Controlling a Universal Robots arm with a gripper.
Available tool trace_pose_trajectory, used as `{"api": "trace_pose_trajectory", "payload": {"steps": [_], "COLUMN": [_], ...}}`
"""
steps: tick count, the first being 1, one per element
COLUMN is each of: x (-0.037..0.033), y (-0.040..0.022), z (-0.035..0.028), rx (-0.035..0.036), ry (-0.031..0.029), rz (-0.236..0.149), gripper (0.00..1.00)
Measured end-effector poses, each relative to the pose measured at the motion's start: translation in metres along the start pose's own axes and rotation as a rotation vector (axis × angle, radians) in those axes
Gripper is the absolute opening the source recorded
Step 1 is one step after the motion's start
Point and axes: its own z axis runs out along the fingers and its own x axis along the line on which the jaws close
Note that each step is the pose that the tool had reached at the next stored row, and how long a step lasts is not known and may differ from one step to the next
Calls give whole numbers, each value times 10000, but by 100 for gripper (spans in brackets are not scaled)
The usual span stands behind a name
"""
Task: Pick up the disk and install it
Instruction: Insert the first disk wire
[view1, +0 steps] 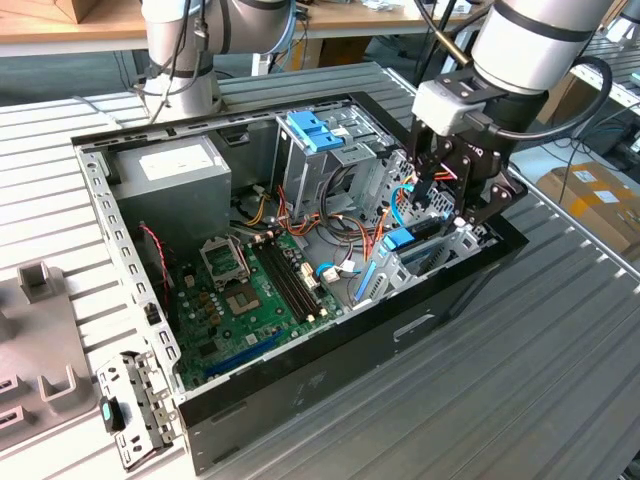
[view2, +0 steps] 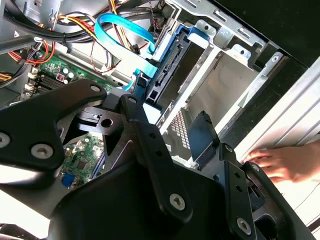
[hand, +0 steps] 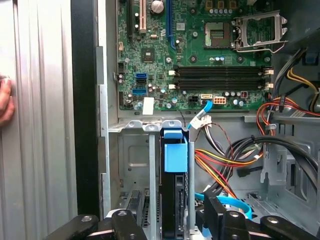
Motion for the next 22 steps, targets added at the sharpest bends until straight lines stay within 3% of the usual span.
{"api": "trace_pose_trajectory", "payload": {"steps": [4,11,16,20,22], "x": [1,0,-3,-19,-67], "y": [-3,-10,-114,-158,-159], "z": [-72,-76,-71,-68,-59], "rx": [0,0,-10,-13,-14], "ry": [-1,1,0,4,7], "rz": [0,-2,-1,-1,0], "gripper": [61,61,61,61,61]}}
